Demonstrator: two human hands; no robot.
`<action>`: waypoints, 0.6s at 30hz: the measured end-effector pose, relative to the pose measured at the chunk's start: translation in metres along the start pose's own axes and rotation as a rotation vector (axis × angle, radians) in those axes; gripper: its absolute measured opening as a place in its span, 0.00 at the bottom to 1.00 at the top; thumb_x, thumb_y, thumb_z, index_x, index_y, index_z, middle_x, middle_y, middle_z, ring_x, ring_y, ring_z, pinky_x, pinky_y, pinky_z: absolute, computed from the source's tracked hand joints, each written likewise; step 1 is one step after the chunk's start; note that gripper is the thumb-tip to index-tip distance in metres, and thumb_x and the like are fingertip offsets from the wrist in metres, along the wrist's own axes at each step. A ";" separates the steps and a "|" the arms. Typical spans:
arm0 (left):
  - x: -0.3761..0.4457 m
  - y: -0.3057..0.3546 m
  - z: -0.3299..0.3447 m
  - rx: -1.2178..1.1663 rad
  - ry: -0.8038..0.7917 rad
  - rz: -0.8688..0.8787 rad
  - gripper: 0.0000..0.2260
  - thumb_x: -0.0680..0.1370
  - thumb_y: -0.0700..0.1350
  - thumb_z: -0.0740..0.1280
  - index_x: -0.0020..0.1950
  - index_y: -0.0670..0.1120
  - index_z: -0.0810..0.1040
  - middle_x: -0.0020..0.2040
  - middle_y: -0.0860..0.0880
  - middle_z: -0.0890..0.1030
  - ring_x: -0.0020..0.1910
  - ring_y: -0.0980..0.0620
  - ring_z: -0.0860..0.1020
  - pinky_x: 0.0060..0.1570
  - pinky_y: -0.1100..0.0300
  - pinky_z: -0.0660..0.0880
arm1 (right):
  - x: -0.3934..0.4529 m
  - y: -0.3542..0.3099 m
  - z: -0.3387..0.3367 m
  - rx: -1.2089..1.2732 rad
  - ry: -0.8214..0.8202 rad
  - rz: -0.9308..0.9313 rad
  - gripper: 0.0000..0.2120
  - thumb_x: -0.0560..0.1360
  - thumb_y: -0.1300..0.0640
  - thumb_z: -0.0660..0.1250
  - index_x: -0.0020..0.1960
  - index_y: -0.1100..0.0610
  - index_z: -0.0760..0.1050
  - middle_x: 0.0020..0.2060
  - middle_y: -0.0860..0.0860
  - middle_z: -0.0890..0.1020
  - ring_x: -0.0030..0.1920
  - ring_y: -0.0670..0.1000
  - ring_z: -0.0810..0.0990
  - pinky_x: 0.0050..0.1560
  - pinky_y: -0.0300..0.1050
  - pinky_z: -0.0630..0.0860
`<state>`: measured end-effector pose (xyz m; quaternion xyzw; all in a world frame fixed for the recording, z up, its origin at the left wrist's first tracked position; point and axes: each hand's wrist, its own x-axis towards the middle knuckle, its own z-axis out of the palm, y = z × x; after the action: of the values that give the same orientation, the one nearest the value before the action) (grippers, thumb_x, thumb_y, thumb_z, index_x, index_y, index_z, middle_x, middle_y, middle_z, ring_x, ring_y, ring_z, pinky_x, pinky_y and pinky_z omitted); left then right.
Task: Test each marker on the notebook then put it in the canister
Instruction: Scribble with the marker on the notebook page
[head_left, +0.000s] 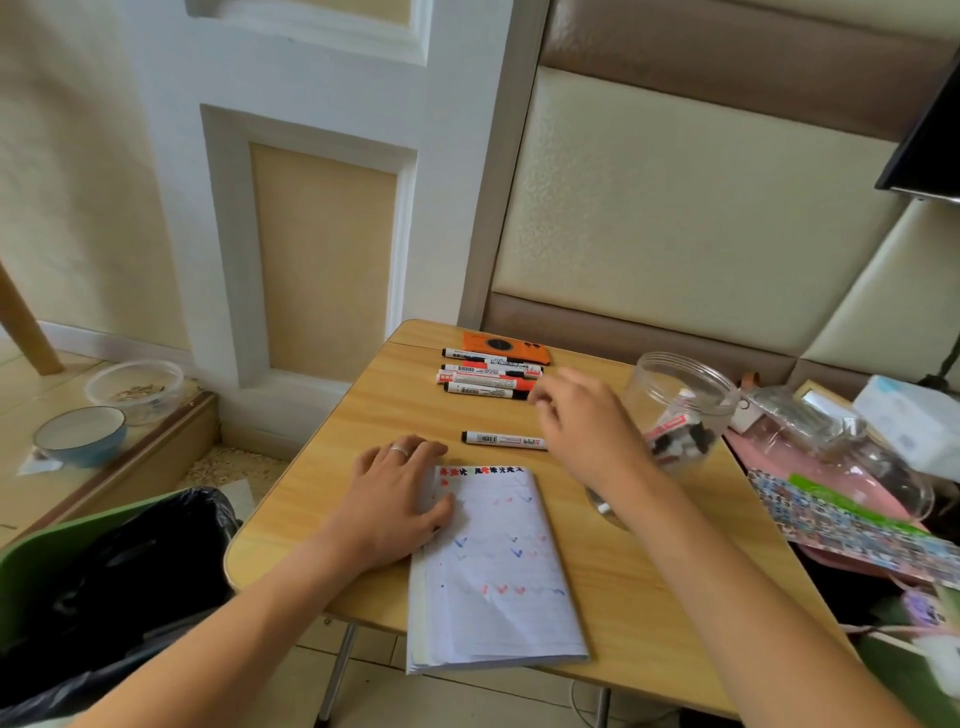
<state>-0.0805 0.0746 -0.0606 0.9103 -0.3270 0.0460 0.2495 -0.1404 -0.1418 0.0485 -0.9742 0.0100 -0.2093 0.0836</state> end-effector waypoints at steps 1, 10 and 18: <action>0.000 0.000 0.000 -0.024 0.015 0.002 0.34 0.72 0.68 0.49 0.74 0.56 0.65 0.71 0.53 0.67 0.71 0.53 0.65 0.75 0.53 0.51 | 0.004 0.001 0.014 -0.009 -0.073 0.032 0.11 0.84 0.59 0.62 0.63 0.56 0.79 0.57 0.50 0.80 0.54 0.48 0.79 0.53 0.39 0.74; -0.001 -0.001 -0.002 -0.142 0.122 0.178 0.13 0.77 0.51 0.69 0.60 0.54 0.72 0.55 0.56 0.72 0.55 0.56 0.68 0.55 0.61 0.71 | 0.019 0.022 0.086 -0.140 -0.211 0.094 0.14 0.82 0.62 0.66 0.66 0.55 0.78 0.61 0.50 0.78 0.58 0.50 0.79 0.57 0.44 0.78; 0.001 -0.003 -0.001 -0.271 0.129 0.109 0.20 0.75 0.50 0.72 0.62 0.52 0.67 0.49 0.57 0.75 0.50 0.58 0.71 0.51 0.64 0.70 | 0.002 -0.004 0.071 0.248 0.165 -0.112 0.05 0.80 0.62 0.66 0.53 0.54 0.73 0.47 0.47 0.76 0.42 0.48 0.76 0.39 0.44 0.76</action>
<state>-0.0782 0.0765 -0.0612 0.8444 -0.3625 0.0735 0.3875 -0.1100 -0.1263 -0.0135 -0.9349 -0.0634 -0.2927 0.1904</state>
